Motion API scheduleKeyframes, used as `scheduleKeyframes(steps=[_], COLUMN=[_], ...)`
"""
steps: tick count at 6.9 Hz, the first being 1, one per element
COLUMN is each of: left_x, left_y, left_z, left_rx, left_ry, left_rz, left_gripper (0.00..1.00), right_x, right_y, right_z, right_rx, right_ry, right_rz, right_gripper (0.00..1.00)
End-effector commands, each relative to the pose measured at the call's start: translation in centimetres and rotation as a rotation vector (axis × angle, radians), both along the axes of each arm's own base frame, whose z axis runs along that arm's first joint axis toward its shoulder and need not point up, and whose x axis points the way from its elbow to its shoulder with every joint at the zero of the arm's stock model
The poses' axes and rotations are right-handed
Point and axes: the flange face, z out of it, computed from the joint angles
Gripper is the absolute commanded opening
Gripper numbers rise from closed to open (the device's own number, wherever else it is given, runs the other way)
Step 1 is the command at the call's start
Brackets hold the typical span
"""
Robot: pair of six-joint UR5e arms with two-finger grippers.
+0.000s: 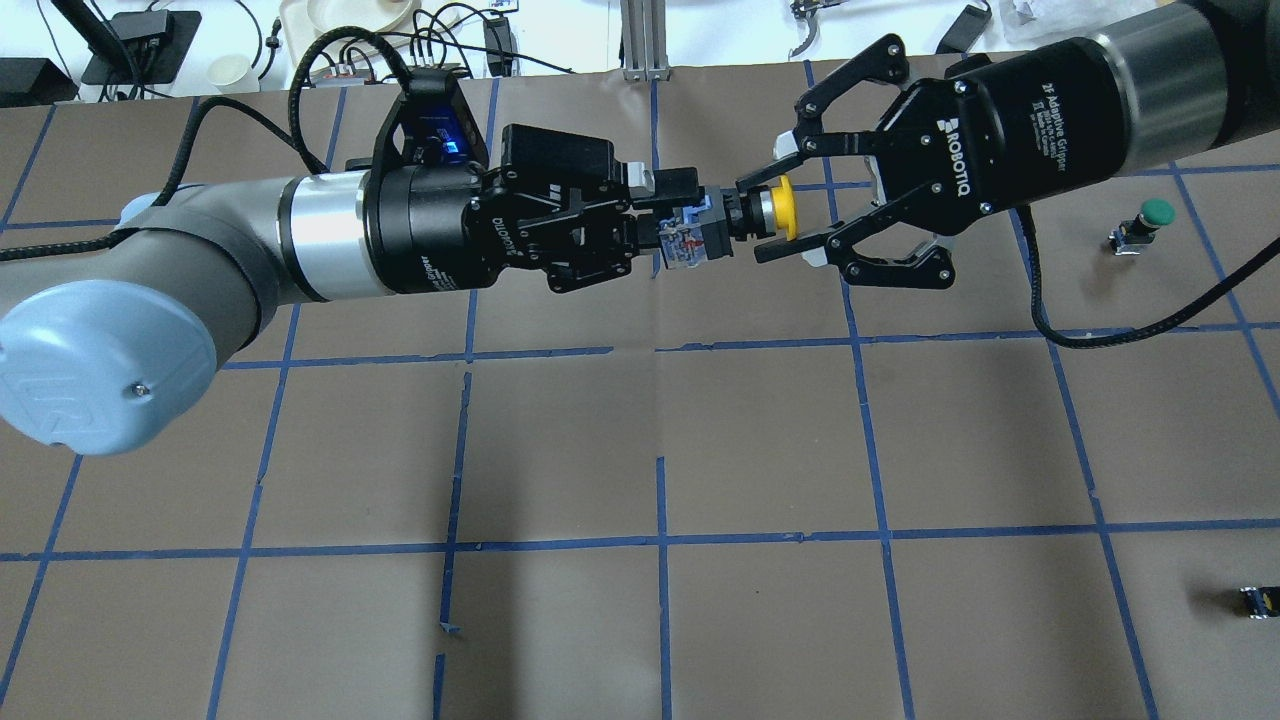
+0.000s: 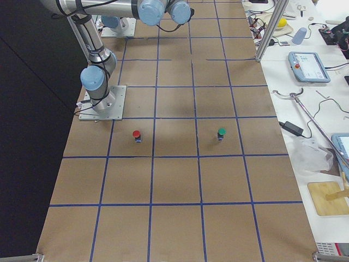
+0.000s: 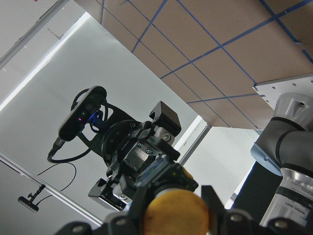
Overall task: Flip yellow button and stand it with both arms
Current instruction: 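Close the right gripper on the yellow cap held by the left gripper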
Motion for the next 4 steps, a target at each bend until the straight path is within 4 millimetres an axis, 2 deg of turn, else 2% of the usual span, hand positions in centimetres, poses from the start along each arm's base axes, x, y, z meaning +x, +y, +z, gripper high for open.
scheduleKeyframes(steps=[1,2,4], left_x=[-0.07,-0.07,-0.07], left_y=[0.18,0.08,0.11], left_z=[0.06,0.41,0.33], left_rx=[-0.003,-0.014,-0.010], left_ry=[-0.009,-0.011,-0.013], left_rz=[-0.007,-0.008,-0.009], left_gripper=[0.32,0.99,1.00], right_x=[0.05,0.04,0.04], right_y=[0.15,0.09,0.04], right_z=[0.41,0.36,0.50], right_rx=[-0.009,-0.009,-0.014], right_ry=[-0.002,-0.002,-0.002], right_rz=[-0.004,-0.004,-0.005], right_gripper=[0.27,0.27,0.27])
